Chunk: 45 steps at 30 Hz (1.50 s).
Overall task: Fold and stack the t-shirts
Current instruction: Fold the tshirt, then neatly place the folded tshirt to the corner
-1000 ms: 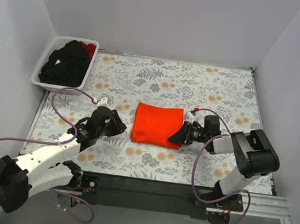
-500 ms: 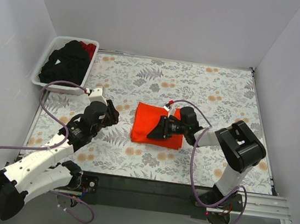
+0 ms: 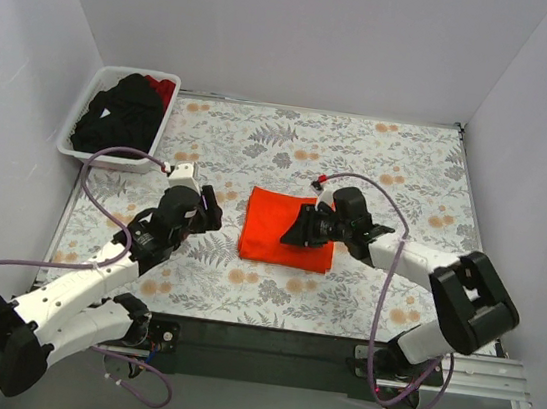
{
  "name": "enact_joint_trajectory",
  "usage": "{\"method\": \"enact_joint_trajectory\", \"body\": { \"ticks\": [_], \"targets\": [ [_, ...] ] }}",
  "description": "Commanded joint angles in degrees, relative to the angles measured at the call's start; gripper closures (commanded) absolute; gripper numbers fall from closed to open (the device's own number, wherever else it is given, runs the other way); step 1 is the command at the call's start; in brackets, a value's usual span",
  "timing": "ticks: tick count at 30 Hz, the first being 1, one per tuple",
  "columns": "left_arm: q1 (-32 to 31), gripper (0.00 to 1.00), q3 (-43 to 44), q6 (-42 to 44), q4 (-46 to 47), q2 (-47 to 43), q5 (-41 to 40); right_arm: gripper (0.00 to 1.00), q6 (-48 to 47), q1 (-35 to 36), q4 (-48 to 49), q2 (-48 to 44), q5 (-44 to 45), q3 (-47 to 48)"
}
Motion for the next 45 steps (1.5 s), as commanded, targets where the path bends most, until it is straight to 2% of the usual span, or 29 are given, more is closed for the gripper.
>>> {"method": "enact_joint_trajectory", "body": {
  "ticks": [1,4,8,9,11,15,25,36,40,41,42,45],
  "targets": [
    [0.5,0.44,0.6,2.0,0.7,0.4,-0.7,0.52,-7.6,-0.2,-21.2,-9.1,18.5,3.2],
    [0.5,0.32,0.8,2.6,0.0,-0.5,-2.2,0.46,-7.9,-0.9,-29.0,-14.1,27.4,2.9],
    [0.5,0.21,0.7,4.3,-1.0,-2.7,-6.1,0.4,-8.1,-3.5,-32.9,-17.9,29.1,1.7],
    [0.5,0.18,1.0,4.9,-1.5,-2.9,-8.3,0.32,-8.2,-3.8,-33.1,-18.4,29.5,1.4],
    [0.5,0.1,1.3,5.8,-2.7,-4.0,-10.6,0.27,-8.4,-4.3,-33.0,-19.5,29.3,1.1],
    [0.5,0.04,1.3,6.6,-2.8,-5.1,-11.8,0.27,-9.0,-4.5,-32.9,-17.5,27.5,2.2],
    [0.5,0.04,0.7,6.0,-2.5,-5.3,-10.4,0.35,-6.9,-4.5,-28.8,-8.7,25.5,3.0],
    [1.0,0.04,0.5,5.8,-2.5,-6.2,-9.8,0.59,-8.3,-4.6,-26.9,-2.6,20.7,4.9],
    [1.4,0.04,0.5,5.7,-2.5,-6.2,-9.2,0.82,-9.6,-6.8,-26.9,-1.5,21.8,6.5],
    [1.4,0.04,0.5,5.7,-2.5,-6.2,-9.1,0.92,-9.9,-7.9,-26.9,-1.2,21.6,7.3],
    [1.5,0.04,0.4,5.7,-2.4,-6.2,-9.2,0.96,-10.4,-10.1,-26.9,-0.6,21.4,7.6],
    [1.6,0.04,0.4,5.7,-2.5,-6.0,-9.0,0.99,-13.1,-14.9,-26.9,1.5,21.0,10.0]
  ]
}}
